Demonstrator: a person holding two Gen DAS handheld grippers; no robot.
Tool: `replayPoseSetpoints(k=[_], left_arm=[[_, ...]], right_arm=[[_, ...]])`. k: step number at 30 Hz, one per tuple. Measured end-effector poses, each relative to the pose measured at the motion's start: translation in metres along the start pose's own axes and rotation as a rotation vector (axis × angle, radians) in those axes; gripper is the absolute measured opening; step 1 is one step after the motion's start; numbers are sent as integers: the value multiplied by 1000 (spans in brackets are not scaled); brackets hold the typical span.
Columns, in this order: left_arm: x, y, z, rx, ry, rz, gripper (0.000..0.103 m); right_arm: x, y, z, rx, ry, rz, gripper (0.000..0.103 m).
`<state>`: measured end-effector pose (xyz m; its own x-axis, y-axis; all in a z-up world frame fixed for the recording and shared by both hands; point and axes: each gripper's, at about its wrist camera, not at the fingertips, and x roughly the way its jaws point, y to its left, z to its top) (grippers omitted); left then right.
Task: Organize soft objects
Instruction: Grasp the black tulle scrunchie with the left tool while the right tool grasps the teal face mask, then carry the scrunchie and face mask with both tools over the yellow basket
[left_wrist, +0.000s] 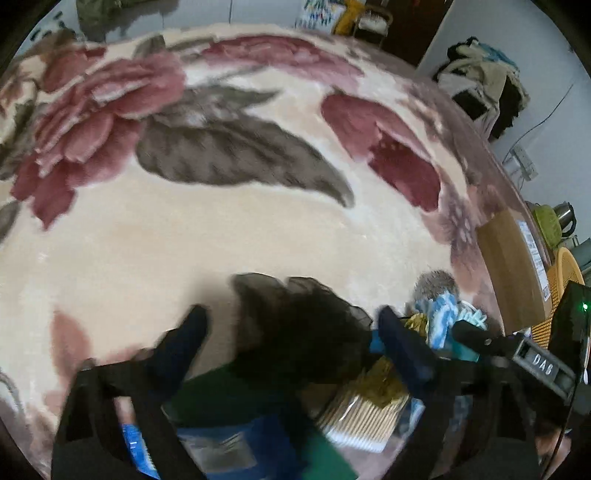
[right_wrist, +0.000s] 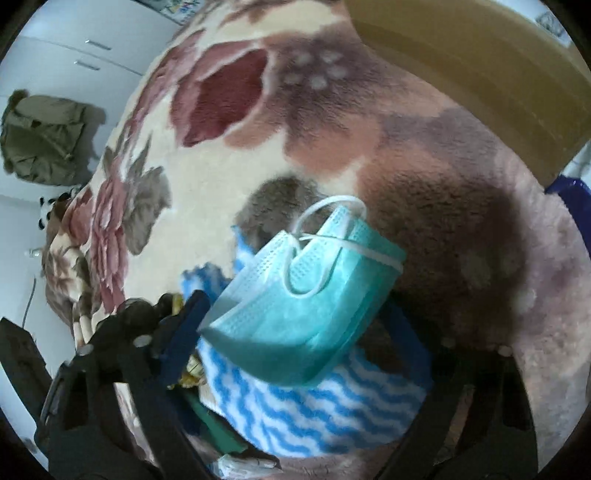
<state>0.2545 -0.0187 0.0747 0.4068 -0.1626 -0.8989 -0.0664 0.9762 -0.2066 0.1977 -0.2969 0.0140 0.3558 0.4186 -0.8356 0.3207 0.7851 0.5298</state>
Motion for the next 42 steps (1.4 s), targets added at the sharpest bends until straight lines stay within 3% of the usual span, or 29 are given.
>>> replayPoseSetpoints(k=[1, 2, 3, 4, 7, 14, 20, 31, 42], left_arm=[[5, -2, -1, -7, 11, -5, 63], [9, -3, -3, -22, 27, -9, 33], [10, -3, -5, -37, 40, -14, 30], [7, -1, -8, -63, 27, -31, 30], [-6, 3, -14, -74, -27, -30, 23], [-66, 5, -29, -48, -140, -34, 23], [-116, -4, -53, 0, -210, -8, 23], [-133, -30, -116, 77, -120, -6, 23], [-129, -72, -148, 128, -59, 26, 23]], right_arm=[[0, 0, 1, 1, -7, -9, 68], [-4, -2, 1, 1, -21, -13, 60], [-9, -3, -1, 0, -32, -1, 43], [-12, -3, -1, -6, -41, 17, 33], [-30, -3, -6, -41, -80, 33, 29], [-74, 14, -30, -168, -173, 20, 29], [-89, 37, -63, -295, -167, -5, 29], [-100, 33, -114, -361, -139, -44, 29], [-121, 13, -128, -405, -148, -127, 29]])
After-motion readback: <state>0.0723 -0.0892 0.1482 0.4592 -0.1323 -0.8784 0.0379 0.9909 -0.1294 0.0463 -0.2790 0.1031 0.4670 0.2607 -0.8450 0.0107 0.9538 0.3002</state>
